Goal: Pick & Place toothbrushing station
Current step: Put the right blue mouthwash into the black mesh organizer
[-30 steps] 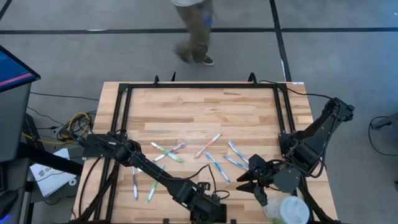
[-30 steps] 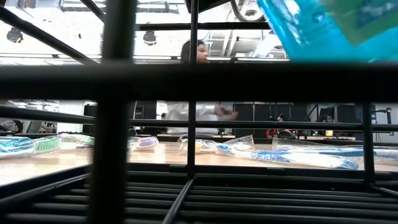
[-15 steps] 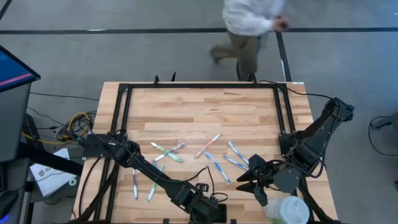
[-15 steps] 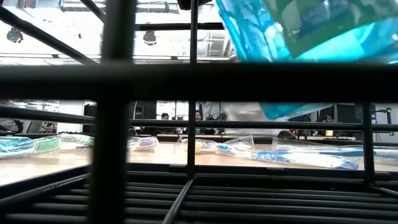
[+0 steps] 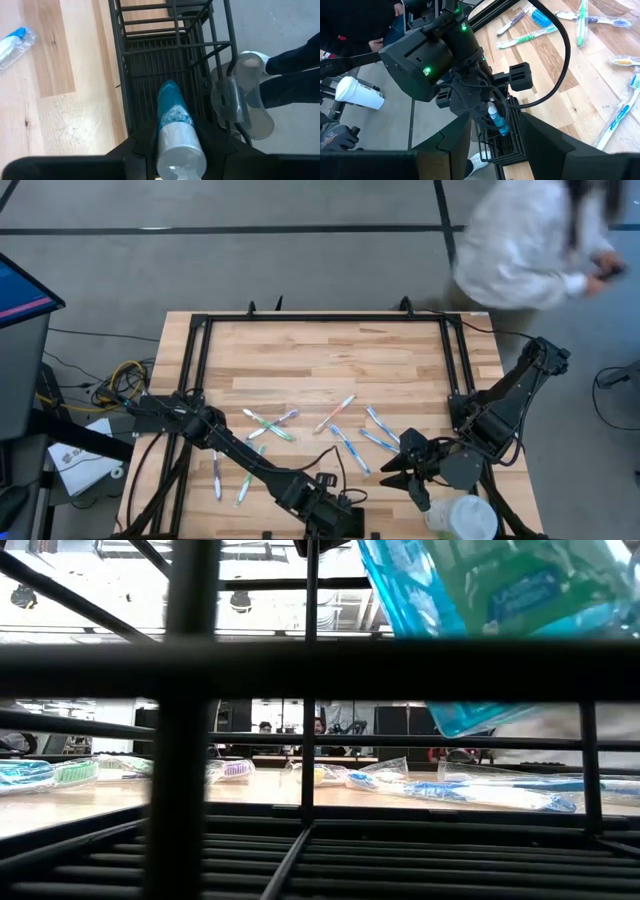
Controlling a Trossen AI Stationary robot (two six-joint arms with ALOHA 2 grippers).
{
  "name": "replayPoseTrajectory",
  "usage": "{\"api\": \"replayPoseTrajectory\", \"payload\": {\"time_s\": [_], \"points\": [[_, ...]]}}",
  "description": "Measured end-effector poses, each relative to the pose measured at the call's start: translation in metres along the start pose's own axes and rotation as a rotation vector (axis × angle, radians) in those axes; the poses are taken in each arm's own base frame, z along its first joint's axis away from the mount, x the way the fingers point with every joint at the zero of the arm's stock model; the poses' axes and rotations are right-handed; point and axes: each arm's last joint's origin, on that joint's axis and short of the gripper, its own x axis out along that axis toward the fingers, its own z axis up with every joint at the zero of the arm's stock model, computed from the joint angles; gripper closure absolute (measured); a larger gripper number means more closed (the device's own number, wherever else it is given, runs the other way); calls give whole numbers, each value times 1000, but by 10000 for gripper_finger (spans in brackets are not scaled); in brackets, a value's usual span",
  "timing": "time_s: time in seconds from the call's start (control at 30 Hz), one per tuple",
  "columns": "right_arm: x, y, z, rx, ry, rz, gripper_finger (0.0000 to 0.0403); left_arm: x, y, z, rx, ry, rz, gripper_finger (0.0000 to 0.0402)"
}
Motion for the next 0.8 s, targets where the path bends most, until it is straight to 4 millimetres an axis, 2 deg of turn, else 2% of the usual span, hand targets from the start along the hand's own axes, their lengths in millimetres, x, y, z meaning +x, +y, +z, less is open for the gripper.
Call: {"api": "replayPoseTrajectory", "payload": {"time_s": [0.4, 0.8], "points": [[0, 0, 0, -20, 0, -1, 242, 0, -2, 2, -1, -26, -7, 313], [0, 0, 0, -23, -1, -2, 242, 8, 0, -2, -3, -20, -6, 313]]}}
